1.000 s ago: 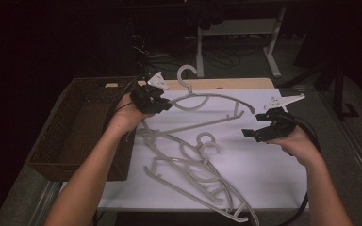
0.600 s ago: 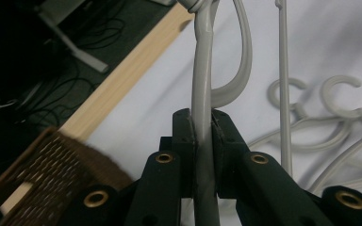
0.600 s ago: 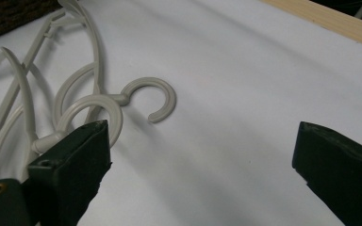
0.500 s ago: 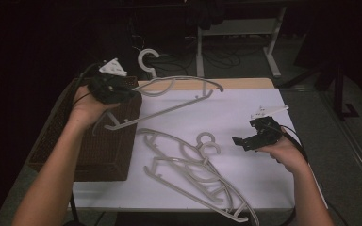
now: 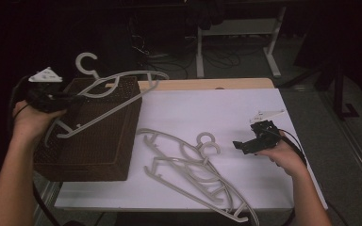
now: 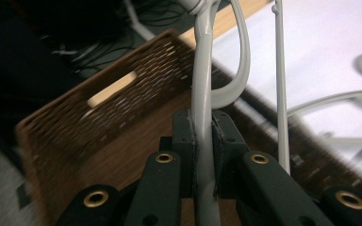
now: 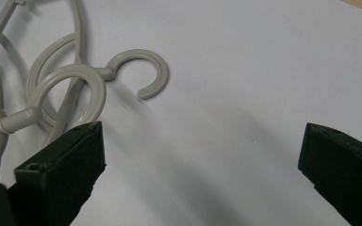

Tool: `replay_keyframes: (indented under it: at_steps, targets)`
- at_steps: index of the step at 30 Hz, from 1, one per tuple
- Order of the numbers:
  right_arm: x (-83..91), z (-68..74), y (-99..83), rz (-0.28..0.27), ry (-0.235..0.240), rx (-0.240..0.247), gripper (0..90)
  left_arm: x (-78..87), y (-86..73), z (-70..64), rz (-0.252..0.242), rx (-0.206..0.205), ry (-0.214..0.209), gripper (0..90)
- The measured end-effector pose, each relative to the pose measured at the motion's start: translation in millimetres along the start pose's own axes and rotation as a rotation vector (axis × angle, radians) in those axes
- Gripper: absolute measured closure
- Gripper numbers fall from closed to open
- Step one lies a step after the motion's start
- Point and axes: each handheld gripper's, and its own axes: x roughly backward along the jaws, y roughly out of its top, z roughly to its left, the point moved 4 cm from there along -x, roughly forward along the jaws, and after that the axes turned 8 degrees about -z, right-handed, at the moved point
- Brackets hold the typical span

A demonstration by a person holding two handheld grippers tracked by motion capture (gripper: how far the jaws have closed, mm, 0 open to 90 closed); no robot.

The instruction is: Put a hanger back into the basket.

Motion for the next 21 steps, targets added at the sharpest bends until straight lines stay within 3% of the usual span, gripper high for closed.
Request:
replay_keyframes:
  at_steps: [6,11,15,18,21]
  targets:
    - [-2.6,0.0,-1.6,0.012,-0.004,0.002,1.0,24.8,-26.3,30.3,0.008,0.052,0.076,82.3]
    - [-3.0,-0.2,-1.6,0.014,-0.006,0.003,1.0,33.8,-40.1,42.7,0.016,0.074,0.112,82.3]
    - [-3.2,-0.2,-1.9,0.017,-0.006,0.001,1.0,32.2,-51.9,47.4,0.038,0.086,0.130,82.3]
    - [-3.7,0.4,-2.1,0.019,-0.006,0.003,1.0,21.5,-62.2,48.3,0.073,0.085,0.148,82.3]
    - [-3.8,0.5,-2.2,0.019,-0.005,0.003,1.0,16.6,-66.1,49.2,0.065,0.101,0.147,82.3]
